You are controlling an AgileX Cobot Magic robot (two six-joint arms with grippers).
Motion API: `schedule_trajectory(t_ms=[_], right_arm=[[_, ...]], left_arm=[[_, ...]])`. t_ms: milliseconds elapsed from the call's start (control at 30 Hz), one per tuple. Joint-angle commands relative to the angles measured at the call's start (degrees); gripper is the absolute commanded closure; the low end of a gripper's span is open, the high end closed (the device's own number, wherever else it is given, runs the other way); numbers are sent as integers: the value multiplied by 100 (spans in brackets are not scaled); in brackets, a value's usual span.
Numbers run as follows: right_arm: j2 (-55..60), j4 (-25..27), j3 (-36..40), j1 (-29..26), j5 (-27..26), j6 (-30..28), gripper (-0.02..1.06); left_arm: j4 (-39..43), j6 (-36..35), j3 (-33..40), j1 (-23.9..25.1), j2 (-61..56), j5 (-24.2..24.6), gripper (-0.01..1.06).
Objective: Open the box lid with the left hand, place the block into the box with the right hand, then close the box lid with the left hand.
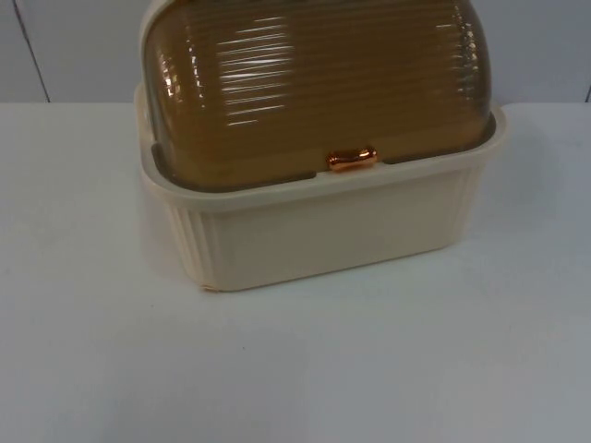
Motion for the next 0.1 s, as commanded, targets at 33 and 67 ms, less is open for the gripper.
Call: schedule_trajectory(t_ms=[33,67], right_arm=[[-15,10,16,-29,-68,12,0],[-15,10,16,-29,-68,12,0]], left_arm=[[-51,51,27,-38,-18,15,62],[-98,89,27,-38,-18,15,62]])
